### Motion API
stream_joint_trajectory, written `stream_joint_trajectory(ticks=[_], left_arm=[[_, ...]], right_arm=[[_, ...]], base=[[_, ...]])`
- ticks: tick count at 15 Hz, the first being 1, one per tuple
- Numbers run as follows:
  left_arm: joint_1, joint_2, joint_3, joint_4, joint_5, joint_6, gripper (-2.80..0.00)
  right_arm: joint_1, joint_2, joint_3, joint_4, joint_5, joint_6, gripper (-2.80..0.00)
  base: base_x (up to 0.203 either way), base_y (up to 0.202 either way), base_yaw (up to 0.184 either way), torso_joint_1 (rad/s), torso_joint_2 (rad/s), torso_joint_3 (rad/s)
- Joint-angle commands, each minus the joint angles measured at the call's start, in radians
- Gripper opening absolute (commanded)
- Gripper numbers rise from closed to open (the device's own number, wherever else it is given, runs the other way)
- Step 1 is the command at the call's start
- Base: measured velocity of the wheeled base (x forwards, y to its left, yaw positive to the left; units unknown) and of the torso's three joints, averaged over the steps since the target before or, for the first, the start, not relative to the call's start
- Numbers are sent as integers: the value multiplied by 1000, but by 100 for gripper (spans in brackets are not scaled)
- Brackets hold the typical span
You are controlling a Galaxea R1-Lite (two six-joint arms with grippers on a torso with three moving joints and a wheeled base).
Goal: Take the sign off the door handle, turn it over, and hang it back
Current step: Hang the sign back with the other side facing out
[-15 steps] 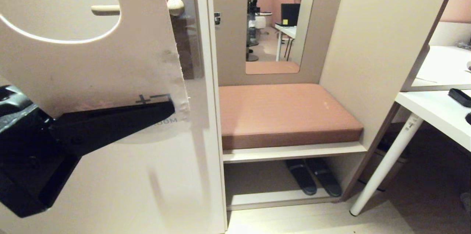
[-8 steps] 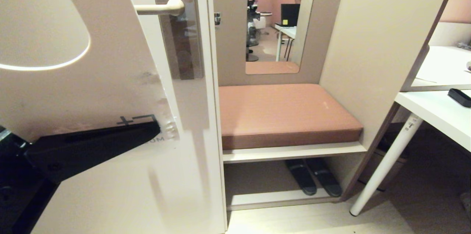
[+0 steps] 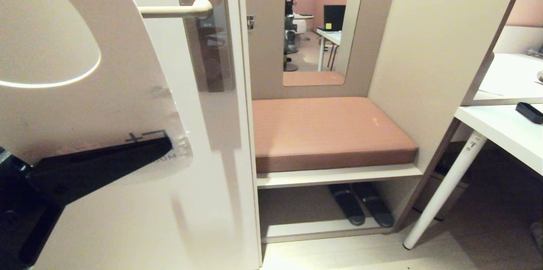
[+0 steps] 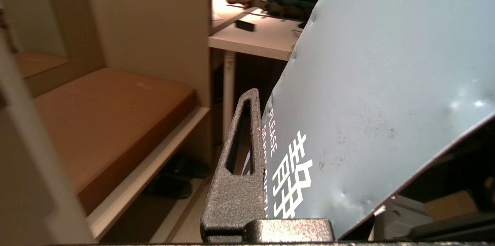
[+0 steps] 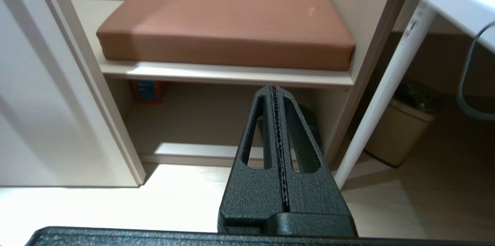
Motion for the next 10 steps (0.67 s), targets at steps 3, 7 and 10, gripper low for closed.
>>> stream_joint_trajectory(ticks=[3, 7, 10], left_arm=[[166, 8, -1, -4, -1, 0, -280], [283, 18, -1, -1, 7, 3, -280], [376, 25, 0, -1, 18, 7, -280]], right_arm=[[-2, -48, 23, 2, 1, 5, -280], [-2, -48, 26, -1, -3, 0, -280], [-2, -48, 24, 2, -17, 10, -280]], base=[[0, 0, 0, 0, 0, 0], [0, 0, 0, 0, 0, 0], [0, 0, 0, 0, 0, 0]])
